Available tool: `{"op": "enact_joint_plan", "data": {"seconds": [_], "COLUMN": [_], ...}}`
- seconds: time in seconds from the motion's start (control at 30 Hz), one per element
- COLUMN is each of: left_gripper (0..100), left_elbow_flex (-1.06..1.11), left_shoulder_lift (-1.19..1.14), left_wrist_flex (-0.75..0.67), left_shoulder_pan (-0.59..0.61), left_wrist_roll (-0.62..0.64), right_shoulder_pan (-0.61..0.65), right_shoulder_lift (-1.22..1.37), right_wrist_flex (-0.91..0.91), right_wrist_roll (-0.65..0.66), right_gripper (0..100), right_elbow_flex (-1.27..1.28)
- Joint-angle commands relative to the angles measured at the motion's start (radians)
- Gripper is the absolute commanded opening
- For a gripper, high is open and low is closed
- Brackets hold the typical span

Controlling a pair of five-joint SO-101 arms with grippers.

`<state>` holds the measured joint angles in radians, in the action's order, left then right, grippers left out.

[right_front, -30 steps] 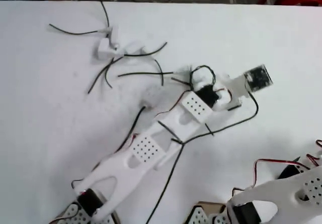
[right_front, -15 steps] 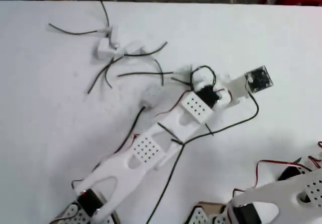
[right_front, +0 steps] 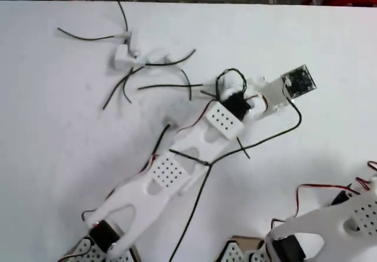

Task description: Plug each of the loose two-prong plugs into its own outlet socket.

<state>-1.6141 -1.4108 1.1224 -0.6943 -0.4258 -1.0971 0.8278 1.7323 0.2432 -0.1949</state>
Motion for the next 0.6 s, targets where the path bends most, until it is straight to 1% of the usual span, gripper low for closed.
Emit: {"op": "enact_joint_plan", "data": {"seconds": [0.0, 0.1, 0.2, 0.3, 0.37, 0.47, 0.57], "left_gripper": [2, 2, 2, 2, 2, 2, 2], "left_elbow_flex": [-0.051, -0.057, -0.058, -0.058, -0.058, -0.058, -0.058], "left_shoulder_lift": [0.173, 0.254, 0.32, 0.378, 0.41, 0.447, 0.472], "left_wrist_flex": [0.229, 0.324, 0.405, 0.457, 0.466, 0.466, 0.45], "left_shoulder_pan": [-0.047, -0.107, -0.165, -0.196, -0.199, -0.171, -0.119], "left_wrist_roll": [0.002, 0.002, 0.014, 0.077, 0.109, 0.143, 0.141], "right_shoulder_pan": [0.116, 0.251, 0.392, 0.539, 0.616, 0.685, 0.7], "right_shoulder_lift": [-0.116, -0.286, -0.444, -0.542, -0.549, -0.516, -0.46], "right_wrist_flex": [-0.013, -0.013, -0.022, -0.119, -0.219, -0.332, -0.36], "right_wrist_roll": [0.003, -0.006, -0.106, -0.178, -0.187, -0.189, -0.189], "right_gripper": [19.7, 19.9, 20.0, 20.0, 19.9, 19.8, 19.8], "right_elbow_flex": [0.046, 0.109, 0.112, 0.051, 0.011, -0.044, -0.107]}}
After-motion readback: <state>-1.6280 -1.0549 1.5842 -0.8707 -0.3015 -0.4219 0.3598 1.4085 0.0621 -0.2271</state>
